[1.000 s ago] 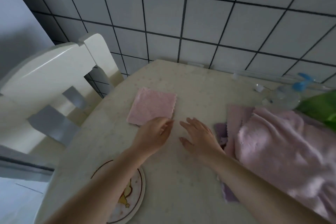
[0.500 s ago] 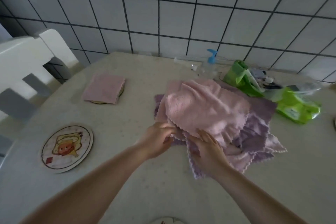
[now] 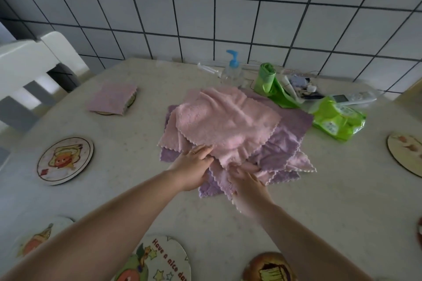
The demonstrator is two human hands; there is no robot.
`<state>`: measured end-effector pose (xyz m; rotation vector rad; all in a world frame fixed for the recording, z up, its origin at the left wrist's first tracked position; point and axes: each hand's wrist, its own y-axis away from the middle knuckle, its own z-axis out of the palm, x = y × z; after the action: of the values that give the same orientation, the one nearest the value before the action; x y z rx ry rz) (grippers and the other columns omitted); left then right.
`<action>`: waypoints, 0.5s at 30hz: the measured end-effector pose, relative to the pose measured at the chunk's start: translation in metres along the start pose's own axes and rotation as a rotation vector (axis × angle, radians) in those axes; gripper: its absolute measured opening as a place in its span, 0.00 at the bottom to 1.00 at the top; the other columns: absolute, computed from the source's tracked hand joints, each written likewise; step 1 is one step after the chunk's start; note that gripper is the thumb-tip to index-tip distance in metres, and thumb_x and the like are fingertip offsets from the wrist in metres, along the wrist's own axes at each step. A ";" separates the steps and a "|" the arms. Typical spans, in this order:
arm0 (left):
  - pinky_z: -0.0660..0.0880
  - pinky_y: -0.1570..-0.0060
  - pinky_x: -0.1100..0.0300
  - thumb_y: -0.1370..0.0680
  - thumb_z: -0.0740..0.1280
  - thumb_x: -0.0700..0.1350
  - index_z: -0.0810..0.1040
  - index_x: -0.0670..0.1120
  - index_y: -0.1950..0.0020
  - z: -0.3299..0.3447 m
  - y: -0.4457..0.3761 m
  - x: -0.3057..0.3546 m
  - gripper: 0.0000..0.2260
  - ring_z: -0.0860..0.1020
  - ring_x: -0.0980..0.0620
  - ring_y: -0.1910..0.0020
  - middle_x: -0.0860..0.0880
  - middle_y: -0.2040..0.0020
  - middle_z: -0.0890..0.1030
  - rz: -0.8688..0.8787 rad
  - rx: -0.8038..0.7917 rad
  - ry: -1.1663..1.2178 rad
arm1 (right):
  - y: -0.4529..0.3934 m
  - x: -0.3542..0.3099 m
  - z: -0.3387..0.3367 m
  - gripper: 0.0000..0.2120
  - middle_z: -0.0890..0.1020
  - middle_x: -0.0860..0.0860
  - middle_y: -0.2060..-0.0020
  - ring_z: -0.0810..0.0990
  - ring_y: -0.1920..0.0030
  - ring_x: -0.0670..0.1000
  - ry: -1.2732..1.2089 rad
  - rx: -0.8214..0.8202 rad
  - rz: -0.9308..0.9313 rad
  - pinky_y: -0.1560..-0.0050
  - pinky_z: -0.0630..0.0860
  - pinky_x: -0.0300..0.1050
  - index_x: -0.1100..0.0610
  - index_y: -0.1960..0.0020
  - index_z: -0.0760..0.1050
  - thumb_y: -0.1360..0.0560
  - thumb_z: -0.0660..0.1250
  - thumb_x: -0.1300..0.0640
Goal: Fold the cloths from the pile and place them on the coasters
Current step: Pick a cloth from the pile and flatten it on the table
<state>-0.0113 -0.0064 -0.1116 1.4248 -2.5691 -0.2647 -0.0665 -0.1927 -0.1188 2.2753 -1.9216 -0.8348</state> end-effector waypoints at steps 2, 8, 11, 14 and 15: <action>0.60 0.31 0.47 0.24 0.61 0.47 0.64 0.44 0.30 -0.001 -0.001 0.000 0.23 0.51 0.48 0.25 0.47 0.23 0.53 -0.009 0.004 0.002 | 0.000 -0.001 -0.001 0.26 0.52 0.50 0.25 0.59 0.29 0.57 0.085 0.023 -0.041 0.32 0.63 0.55 0.48 0.29 0.60 0.25 0.59 0.59; 0.60 0.30 0.48 0.23 0.60 0.46 0.61 0.44 0.28 -0.010 -0.005 0.005 0.24 0.54 0.49 0.25 0.48 0.24 0.56 -0.008 0.020 0.047 | -0.011 -0.015 0.001 0.27 0.49 0.51 0.24 0.54 0.27 0.54 0.083 0.099 -0.089 0.29 0.57 0.51 0.52 0.26 0.54 0.23 0.56 0.59; 0.58 0.29 0.51 0.23 0.61 0.46 0.61 0.44 0.27 -0.016 -0.007 0.006 0.25 0.56 0.49 0.26 0.48 0.25 0.60 -0.004 0.038 0.080 | -0.015 -0.023 -0.002 0.29 0.46 0.50 0.24 0.52 0.26 0.53 0.002 0.106 -0.060 0.28 0.56 0.50 0.55 0.24 0.47 0.22 0.54 0.60; 0.60 0.30 0.51 0.22 0.60 0.45 0.62 0.45 0.27 -0.023 -0.007 0.011 0.24 0.58 0.49 0.27 0.48 0.28 0.63 0.033 0.072 0.106 | -0.015 -0.031 -0.012 0.27 0.41 0.49 0.24 0.56 0.26 0.54 -0.098 0.138 -0.039 0.33 0.66 0.50 0.51 0.25 0.49 0.21 0.53 0.60; 0.60 0.30 0.51 0.23 0.60 0.44 0.64 0.45 0.28 -0.026 -0.007 0.013 0.23 0.60 0.49 0.28 0.48 0.28 0.64 0.033 0.086 0.124 | -0.015 -0.033 -0.017 0.26 0.40 0.49 0.24 0.59 0.27 0.54 -0.119 0.162 -0.040 0.35 0.69 0.49 0.49 0.25 0.51 0.21 0.54 0.59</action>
<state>-0.0058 -0.0229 -0.0867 1.3799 -2.5282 -0.0592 -0.0488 -0.1637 -0.0973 2.4133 -2.0722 -0.8674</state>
